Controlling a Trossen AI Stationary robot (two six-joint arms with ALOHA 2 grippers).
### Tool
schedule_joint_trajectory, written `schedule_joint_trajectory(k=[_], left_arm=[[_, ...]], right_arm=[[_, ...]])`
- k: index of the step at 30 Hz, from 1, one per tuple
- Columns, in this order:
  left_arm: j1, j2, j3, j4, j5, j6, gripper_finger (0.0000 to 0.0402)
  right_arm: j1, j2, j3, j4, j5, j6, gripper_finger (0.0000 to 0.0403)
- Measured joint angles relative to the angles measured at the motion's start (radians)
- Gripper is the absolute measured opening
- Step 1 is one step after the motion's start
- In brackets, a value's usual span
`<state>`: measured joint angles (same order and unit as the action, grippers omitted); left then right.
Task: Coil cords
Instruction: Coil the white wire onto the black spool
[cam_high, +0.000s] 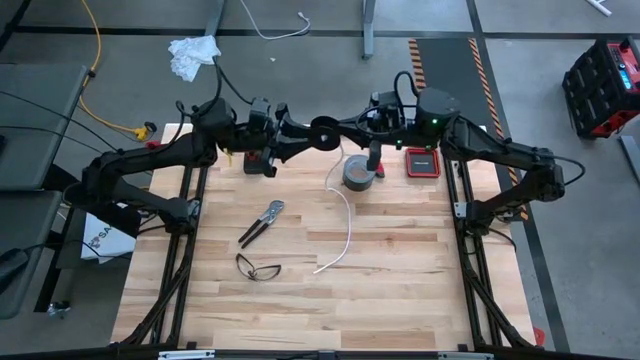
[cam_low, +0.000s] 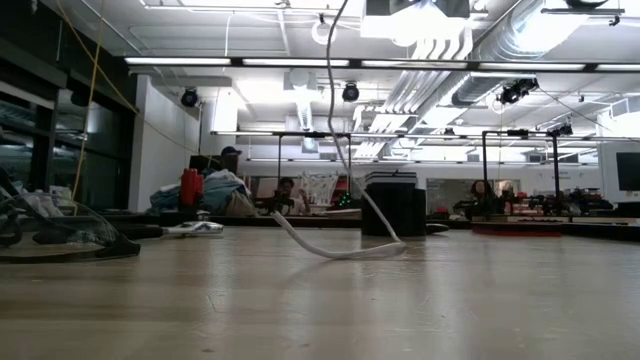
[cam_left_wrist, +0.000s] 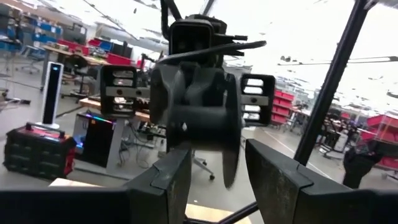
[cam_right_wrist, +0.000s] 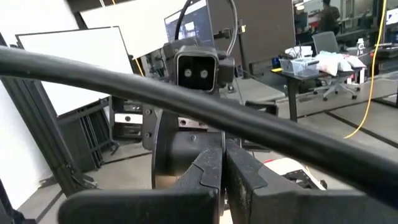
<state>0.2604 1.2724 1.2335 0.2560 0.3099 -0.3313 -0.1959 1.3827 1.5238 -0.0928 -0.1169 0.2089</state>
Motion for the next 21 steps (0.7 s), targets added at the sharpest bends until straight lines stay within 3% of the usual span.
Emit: schedule_joint_trajectory(k=[4,9,16,21], left_arm=[[-0.003,0.000,0.000,0.006,0.002,0.033,0.0122],[-0.008,0.000,0.000,0.047,0.006,0.050,0.0015],[-0.006,-0.001,0.000,0.052,0.013,0.033,0.0003],[0.001,-0.007,0.000,0.033,0.015,0.025,0.0002]], right_arm=[[0.000,0.001,0.000,0.000,0.000,0.000,0.0000],[0.000,0.001,0.000,-0.001,-0.003,0.001,0.0000],[0.000,0.001,0.000,-0.005,-0.042,0.001,0.0002],[-0.002,-0.023,0.000,-0.015,-0.045,-0.032,0.0051]])
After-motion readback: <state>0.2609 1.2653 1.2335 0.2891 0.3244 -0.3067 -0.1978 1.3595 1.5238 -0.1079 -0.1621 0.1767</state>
